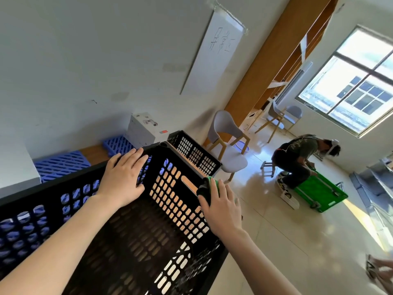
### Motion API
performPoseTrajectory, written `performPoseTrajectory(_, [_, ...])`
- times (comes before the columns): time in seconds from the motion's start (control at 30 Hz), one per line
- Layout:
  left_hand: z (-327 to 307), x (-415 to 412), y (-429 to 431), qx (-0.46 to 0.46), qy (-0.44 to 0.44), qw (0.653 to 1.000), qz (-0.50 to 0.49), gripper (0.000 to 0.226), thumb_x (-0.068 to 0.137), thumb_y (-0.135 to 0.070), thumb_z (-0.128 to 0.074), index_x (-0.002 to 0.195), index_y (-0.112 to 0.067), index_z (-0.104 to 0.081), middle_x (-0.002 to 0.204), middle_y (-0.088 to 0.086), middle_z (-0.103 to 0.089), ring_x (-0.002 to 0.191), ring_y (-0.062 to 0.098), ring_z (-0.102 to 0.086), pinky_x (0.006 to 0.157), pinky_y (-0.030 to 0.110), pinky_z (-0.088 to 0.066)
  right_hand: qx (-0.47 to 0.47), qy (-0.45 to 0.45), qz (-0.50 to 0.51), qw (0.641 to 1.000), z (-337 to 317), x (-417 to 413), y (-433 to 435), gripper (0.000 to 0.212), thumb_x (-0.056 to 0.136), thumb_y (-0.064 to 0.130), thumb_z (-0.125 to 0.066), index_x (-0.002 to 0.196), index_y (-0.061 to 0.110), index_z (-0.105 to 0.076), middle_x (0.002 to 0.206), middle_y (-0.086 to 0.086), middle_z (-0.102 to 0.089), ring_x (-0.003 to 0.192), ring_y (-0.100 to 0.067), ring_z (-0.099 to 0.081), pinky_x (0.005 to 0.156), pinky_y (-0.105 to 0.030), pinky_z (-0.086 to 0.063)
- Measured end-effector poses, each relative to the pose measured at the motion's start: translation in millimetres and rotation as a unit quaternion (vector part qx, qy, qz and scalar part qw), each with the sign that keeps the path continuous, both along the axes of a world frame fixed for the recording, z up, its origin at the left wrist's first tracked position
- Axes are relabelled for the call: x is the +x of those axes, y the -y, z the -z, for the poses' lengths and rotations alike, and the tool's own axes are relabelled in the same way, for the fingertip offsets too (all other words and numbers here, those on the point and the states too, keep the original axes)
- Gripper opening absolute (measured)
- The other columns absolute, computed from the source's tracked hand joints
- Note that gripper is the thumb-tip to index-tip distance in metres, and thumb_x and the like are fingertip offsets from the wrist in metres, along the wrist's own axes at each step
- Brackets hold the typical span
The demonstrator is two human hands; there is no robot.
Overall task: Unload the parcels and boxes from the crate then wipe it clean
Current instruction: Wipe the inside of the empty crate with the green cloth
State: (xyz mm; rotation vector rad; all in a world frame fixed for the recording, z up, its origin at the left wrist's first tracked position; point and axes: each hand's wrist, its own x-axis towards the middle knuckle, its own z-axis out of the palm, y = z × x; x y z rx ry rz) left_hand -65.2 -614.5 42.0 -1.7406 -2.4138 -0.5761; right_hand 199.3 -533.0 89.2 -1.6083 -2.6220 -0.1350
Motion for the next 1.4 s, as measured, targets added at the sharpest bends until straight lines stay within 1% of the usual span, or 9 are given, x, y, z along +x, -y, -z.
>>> performPoseTrajectory(0.13, [1.3, 2.2, 0.6, -0.008, -0.019, 1.0, -0.008, 0.085, 0.079, -0.045, -0.068, 0.152, -0.02, -0.032, 0.162, 0.001, -0.021, 0.149, 0.018, -0.018, 0.117, 0.04, -0.008, 0.035, 0.075, -0.013, 0.996, 12.8, -6.7, -9.3, 0.083, 0.09, 0.066, -0.035, 0.15, 0.022, 0.0, 0.155, -0.006, -0.014, 0.141, -0.032, -0.02, 0.106, -0.051, -0.033])
performPoseTrajectory(0.33, [1.2, 3.5, 1.5, -0.002, -0.011, 1.0, -0.008, 0.083, 0.078, -0.042, -0.066, 0.151, -0.02, -0.033, 0.162, 0.002, -0.02, 0.149, 0.018, -0.018, 0.118, 0.04, -0.007, 0.093, 0.056, -0.079, 0.991, 15.0, -55.7, -34.4, 0.066, 0.097, 0.049, -0.036, 0.149, 0.014, -0.019, 0.144, -0.011, -0.039, 0.125, -0.031, -0.045, 0.096, -0.044, -0.044])
performPoseTrajectory(0.53, [3.6, 4.8, 0.6, 0.006, -0.01, 1.0, -0.018, 0.084, 0.076, -0.044, -0.064, 0.151, -0.022, -0.034, 0.162, 0.001, -0.021, 0.149, 0.017, -0.018, 0.119, 0.04, -0.007, 0.072, 0.049, -0.147, 0.985, 14.6, -135.2, -66.2, 0.069, 0.095, 0.043, -0.046, 0.15, 0.011, -0.017, 0.146, -0.013, -0.035, 0.124, -0.034, -0.045, 0.092, -0.044, -0.047])
performPoseTrajectory(0.67, [2.1, 5.7, -0.5, 0.009, -0.006, 1.0, -0.023, 0.086, 0.077, -0.048, -0.063, 0.152, -0.023, -0.03, 0.162, -0.001, -0.019, 0.15, 0.016, -0.015, 0.118, 0.037, -0.001, 0.065, 0.046, -0.164, 0.983, 14.3, -161.4, -78.0, 0.078, 0.091, 0.032, -0.057, 0.151, 0.011, -0.011, 0.154, -0.011, -0.025, 0.133, -0.032, -0.038, 0.097, -0.043, -0.044])
performPoseTrajectory(0.87, [0.1, 6.8, -0.4, 0.015, -0.026, 0.999, -0.027, 0.083, 0.069, -0.044, -0.076, 0.143, -0.017, -0.049, 0.154, 0.004, -0.039, 0.142, 0.022, -0.036, 0.113, 0.038, -0.011, 0.023, 0.055, -0.219, 0.974, 2.2, -94.1, -72.6, 0.078, 0.094, 0.033, -0.053, 0.154, 0.02, -0.004, 0.16, -0.008, -0.012, 0.131, -0.031, -0.043, 0.091, -0.039, -0.05])
performPoseTrajectory(1.03, [1.5, 6.5, -2.2, 0.012, -0.024, 0.999, -0.031, 0.084, 0.069, -0.044, -0.076, 0.143, -0.018, -0.047, 0.155, 0.003, -0.038, 0.143, 0.021, -0.035, 0.112, 0.039, -0.013, -0.035, 0.081, -0.194, 0.977, -14.2, 8.1, -46.2, 0.078, 0.096, 0.031, -0.049, 0.154, 0.024, 0.002, 0.161, 0.001, -0.005, 0.134, -0.026, -0.041, 0.103, -0.036, -0.042])
performPoseTrajectory(1.13, [0.4, 6.9, -1.4, 0.005, -0.028, 0.999, -0.035, 0.084, 0.068, -0.044, -0.076, 0.143, -0.017, -0.048, 0.155, 0.004, -0.038, 0.143, 0.021, -0.035, 0.112, 0.04, -0.012, -0.078, 0.092, -0.163, 0.979, -25.7, 47.3, -35.7, 0.075, 0.098, 0.03, -0.045, 0.154, 0.026, 0.004, 0.161, 0.007, -0.003, 0.126, -0.024, -0.05, 0.1, -0.032, -0.043])
performPoseTrajectory(1.23, [-3.0, 7.4, -0.7, -0.006, -0.026, 0.999, -0.036, 0.083, 0.071, -0.044, -0.073, 0.145, -0.018, -0.046, 0.157, 0.003, -0.034, 0.145, 0.02, -0.03, 0.113, 0.039, -0.01, -0.087, 0.075, -0.162, 0.98, -29.4, 37.9, -33.6, 0.072, 0.098, 0.025, -0.046, 0.154, 0.025, -0.001, 0.161, 0.007, -0.01, 0.126, -0.024, -0.049, 0.1, -0.032, -0.042])
performPoseTrajectory(1.4, [-2.7, 5.5, 0.1, -0.014, -0.013, 0.999, -0.03, 0.082, 0.08, -0.05, -0.06, 0.152, -0.024, -0.031, 0.163, -0.002, -0.017, 0.15, 0.015, -0.013, 0.116, 0.036, -0.001, -0.034, 0.036, -0.205, 0.977, -15.4, -32.8, -51.7, 0.069, 0.097, 0.027, -0.048, 0.154, 0.02, -0.009, 0.16, 0.002, -0.013, 0.141, -0.025, -0.03, 0.11, -0.037, -0.034])
